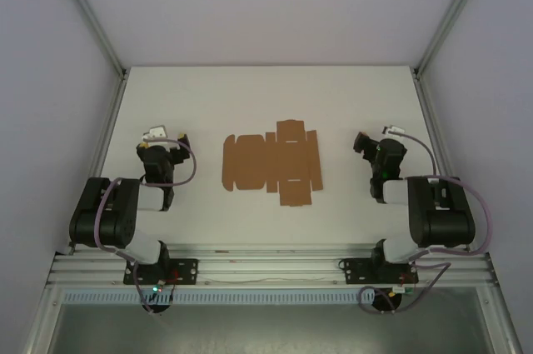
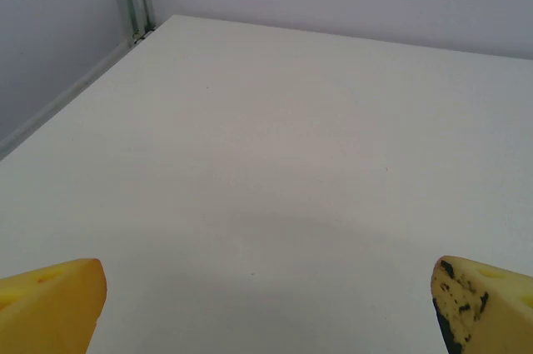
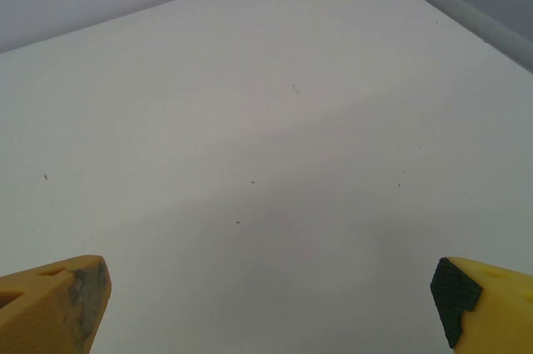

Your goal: Assemble paper box

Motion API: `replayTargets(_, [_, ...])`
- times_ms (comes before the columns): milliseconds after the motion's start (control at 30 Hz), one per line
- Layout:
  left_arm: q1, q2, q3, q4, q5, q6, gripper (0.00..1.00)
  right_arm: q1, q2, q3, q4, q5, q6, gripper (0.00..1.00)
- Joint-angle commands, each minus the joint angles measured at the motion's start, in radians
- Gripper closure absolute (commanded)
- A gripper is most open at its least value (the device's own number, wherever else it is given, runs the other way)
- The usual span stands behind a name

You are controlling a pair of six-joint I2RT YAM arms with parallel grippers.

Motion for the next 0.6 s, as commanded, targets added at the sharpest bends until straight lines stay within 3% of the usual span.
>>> replayTargets(0, [-0.005, -0.009, 0.009, -0.006, 0.003, 0.013, 0.0, -0.005, -0.011, 0.01, 0.004, 0.014, 0.01, 0.0])
replayTargets(567, [-0.011, -0.007, 0.023, -0.029, 0.005, 0.024, 0.0, -0.005, -0.009, 0.011, 0.004, 0.014, 0.011, 0.0])
